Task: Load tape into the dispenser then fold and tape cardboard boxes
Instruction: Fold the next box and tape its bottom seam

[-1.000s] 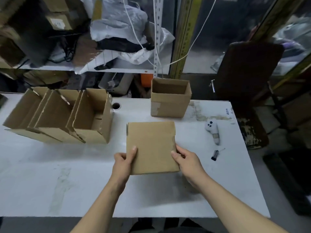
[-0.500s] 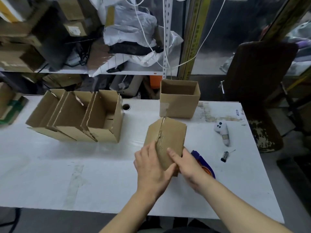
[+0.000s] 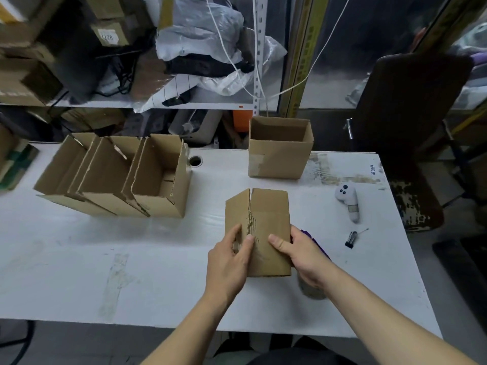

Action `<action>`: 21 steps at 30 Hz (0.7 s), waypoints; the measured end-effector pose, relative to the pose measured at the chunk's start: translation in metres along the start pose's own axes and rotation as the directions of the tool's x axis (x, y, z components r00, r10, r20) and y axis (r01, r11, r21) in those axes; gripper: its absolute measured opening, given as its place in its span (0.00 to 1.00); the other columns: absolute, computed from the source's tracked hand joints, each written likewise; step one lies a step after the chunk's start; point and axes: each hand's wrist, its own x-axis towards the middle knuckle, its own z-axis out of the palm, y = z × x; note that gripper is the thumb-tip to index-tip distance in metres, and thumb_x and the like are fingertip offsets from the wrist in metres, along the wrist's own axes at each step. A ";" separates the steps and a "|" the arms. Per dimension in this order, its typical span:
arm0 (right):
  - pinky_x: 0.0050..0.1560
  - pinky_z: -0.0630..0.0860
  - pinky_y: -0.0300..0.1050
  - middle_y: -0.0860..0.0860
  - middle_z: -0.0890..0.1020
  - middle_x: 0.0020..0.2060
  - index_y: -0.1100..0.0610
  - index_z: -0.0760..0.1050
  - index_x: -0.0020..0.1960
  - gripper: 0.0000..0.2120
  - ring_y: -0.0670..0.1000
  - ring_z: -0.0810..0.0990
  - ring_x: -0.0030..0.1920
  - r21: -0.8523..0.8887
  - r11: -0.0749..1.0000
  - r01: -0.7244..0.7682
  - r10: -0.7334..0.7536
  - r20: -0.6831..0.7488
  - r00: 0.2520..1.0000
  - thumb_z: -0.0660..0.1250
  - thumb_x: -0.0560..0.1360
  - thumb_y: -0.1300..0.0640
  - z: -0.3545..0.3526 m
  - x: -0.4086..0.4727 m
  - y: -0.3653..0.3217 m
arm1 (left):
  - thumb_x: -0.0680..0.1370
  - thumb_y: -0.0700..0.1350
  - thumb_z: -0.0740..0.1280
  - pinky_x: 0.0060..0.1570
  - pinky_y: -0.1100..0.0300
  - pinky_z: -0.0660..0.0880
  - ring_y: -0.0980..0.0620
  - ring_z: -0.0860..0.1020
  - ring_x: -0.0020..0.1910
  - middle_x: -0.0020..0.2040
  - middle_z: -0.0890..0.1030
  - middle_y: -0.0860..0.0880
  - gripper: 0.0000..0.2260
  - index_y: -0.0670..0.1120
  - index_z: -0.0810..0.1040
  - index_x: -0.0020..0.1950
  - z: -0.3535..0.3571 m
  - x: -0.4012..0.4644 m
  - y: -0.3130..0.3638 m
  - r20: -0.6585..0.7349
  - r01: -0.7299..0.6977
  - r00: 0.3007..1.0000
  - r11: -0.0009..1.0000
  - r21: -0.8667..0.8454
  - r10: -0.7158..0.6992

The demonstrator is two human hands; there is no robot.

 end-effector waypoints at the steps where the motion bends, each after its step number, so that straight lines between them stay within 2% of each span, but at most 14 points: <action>1: 0.66 0.79 0.58 0.50 0.85 0.62 0.53 0.75 0.71 0.23 0.55 0.84 0.62 0.001 1.000 -0.002 0.002 -0.005 1.000 0.74 0.78 0.51 -0.001 0.002 -0.001 | 0.81 0.59 0.69 0.61 0.56 0.79 0.63 0.82 0.54 0.59 0.82 0.62 0.20 0.57 0.77 0.73 -0.001 0.001 0.000 0.013 -0.006 1.000 1.000 -0.013 0.006; 3: 0.67 0.78 0.61 0.52 0.85 0.62 0.55 0.74 0.71 0.26 0.55 0.84 0.62 0.050 0.998 -0.029 0.029 -0.013 0.999 0.73 0.77 0.49 -0.006 0.003 -0.005 | 0.81 0.60 0.69 0.64 0.58 0.77 0.62 0.80 0.61 0.63 0.81 0.62 0.20 0.58 0.78 0.72 -0.008 0.006 0.001 0.029 -0.012 0.999 0.999 -0.038 0.013; 4: 0.67 0.78 0.62 0.53 0.85 0.62 0.56 0.74 0.71 0.25 0.56 0.84 0.62 0.093 0.994 -0.049 0.050 -0.007 0.999 0.72 0.76 0.49 -0.009 0.004 -0.007 | 0.78 0.63 0.70 0.66 0.56 0.75 0.59 0.78 0.65 0.65 0.79 0.61 0.24 0.58 0.76 0.73 -0.012 0.013 -0.002 0.006 -0.013 1.000 1.000 -0.016 0.013; 7: 0.68 0.76 0.64 0.58 0.84 0.63 0.59 0.75 0.70 0.23 0.58 0.82 0.65 0.196 0.974 -0.109 0.101 0.052 0.994 0.68 0.78 0.51 -0.019 0.004 -0.014 | 0.64 0.75 0.75 0.72 0.47 0.72 0.52 0.73 0.72 0.74 0.73 0.56 0.52 0.53 0.63 0.80 -0.030 0.037 -0.012 -0.037 0.102 0.994 0.993 0.055 -0.100; 9: 0.68 0.76 0.63 0.59 0.83 0.65 0.60 0.74 0.71 0.23 0.59 0.81 0.67 0.236 0.964 -0.125 0.102 0.107 0.989 0.67 0.79 0.52 -0.020 0.005 -0.016 | 0.57 0.75 0.80 0.69 0.48 0.75 0.52 0.78 0.68 0.72 0.76 0.54 0.60 0.51 0.61 0.80 -0.039 0.049 -0.019 0.033 0.203 0.979 0.978 -0.053 -0.201; 11: 0.64 0.80 0.60 0.57 0.82 0.66 0.56 0.71 0.74 0.23 0.57 0.82 0.66 0.208 0.973 -0.098 0.078 0.100 0.992 0.67 0.81 0.53 -0.017 0.006 -0.014 | 0.56 0.71 0.83 0.64 0.50 0.79 0.55 0.82 0.61 0.66 0.81 0.55 0.53 0.52 0.68 0.75 -0.043 0.050 -0.020 0.091 0.213 0.975 0.970 -0.117 -0.203; 12: 0.61 0.82 0.58 0.55 0.82 0.66 0.50 0.69 0.76 0.23 0.56 0.82 0.65 0.135 0.989 -0.054 0.049 0.042 0.998 0.68 0.82 0.54 -0.015 0.008 -0.011 | 0.57 0.68 0.84 0.63 0.52 0.80 0.56 0.83 0.59 0.64 0.82 0.56 0.49 0.53 0.70 0.72 -0.043 0.049 -0.021 0.076 0.192 0.980 0.973 -0.124 -0.184; 14: 0.60 0.82 0.59 0.51 0.77 0.65 0.33 0.65 0.72 0.27 0.55 0.82 0.62 -0.128 0.991 0.037 -0.053 -0.120 0.991 0.71 0.81 0.54 -0.010 0.008 -0.007 | 0.58 0.65 0.84 0.61 0.52 0.80 0.56 0.82 0.59 0.62 0.81 0.58 0.45 0.55 0.70 0.70 -0.041 0.047 -0.026 0.002 0.150 0.989 0.983 -0.105 -0.151; 15: 0.62 0.81 0.61 0.51 0.75 0.64 0.30 0.68 0.67 0.24 0.54 0.81 0.61 -0.259 0.964 0.062 -0.104 -0.152 0.983 0.72 0.80 0.53 -0.008 0.008 -0.004 | 0.58 0.66 0.84 0.61 0.51 0.80 0.55 0.81 0.59 0.62 0.81 0.57 0.45 0.54 0.70 0.70 -0.040 0.046 -0.026 -0.035 0.138 0.989 0.986 -0.089 -0.142; 17: 0.66 0.78 0.62 0.52 0.77 0.61 0.34 0.75 0.58 0.12 0.51 0.81 0.59 -0.366 0.926 0.091 -0.152 -0.142 0.978 0.70 0.80 0.50 -0.005 0.007 0.001 | 0.59 0.66 0.83 0.60 0.49 0.80 0.53 0.81 0.59 0.62 0.81 0.55 0.42 0.53 0.71 0.67 -0.035 0.046 -0.028 -0.101 0.154 0.982 0.986 -0.066 -0.160; 18: 0.67 0.77 0.62 0.53 0.80 0.59 0.39 0.78 0.57 0.06 0.49 0.81 0.57 -0.303 0.949 0.091 -0.135 -0.127 0.983 0.68 0.82 0.49 -0.002 0.005 0.001 | 0.60 0.66 0.83 0.60 0.48 0.80 0.52 0.81 0.59 0.62 0.80 0.55 0.41 0.54 0.72 0.66 -0.033 0.047 -0.030 -0.129 0.163 0.977 0.985 -0.056 -0.169; 20: 0.67 0.79 0.58 0.52 0.84 0.56 0.49 0.80 0.61 0.09 0.46 0.83 0.55 -0.111 0.993 0.044 -0.053 -0.076 0.996 0.67 0.83 0.49 0.004 -0.003 -0.001 | 0.59 0.68 0.82 0.61 0.46 0.80 0.51 0.81 0.59 0.62 0.80 0.55 0.41 0.55 0.72 0.65 -0.031 0.048 -0.035 -0.163 0.175 0.970 0.984 -0.037 -0.178; 21: 0.67 0.79 0.57 0.50 0.86 0.56 0.51 0.80 0.62 0.12 0.45 0.84 0.56 -0.072 0.996 0.045 -0.049 -0.055 0.997 0.69 0.81 0.48 0.004 -0.006 -0.001 | 0.59 0.68 0.82 0.61 0.46 0.80 0.51 0.81 0.60 0.63 0.80 0.55 0.41 0.55 0.72 0.65 -0.032 0.050 -0.037 -0.163 0.176 0.970 0.984 -0.027 -0.178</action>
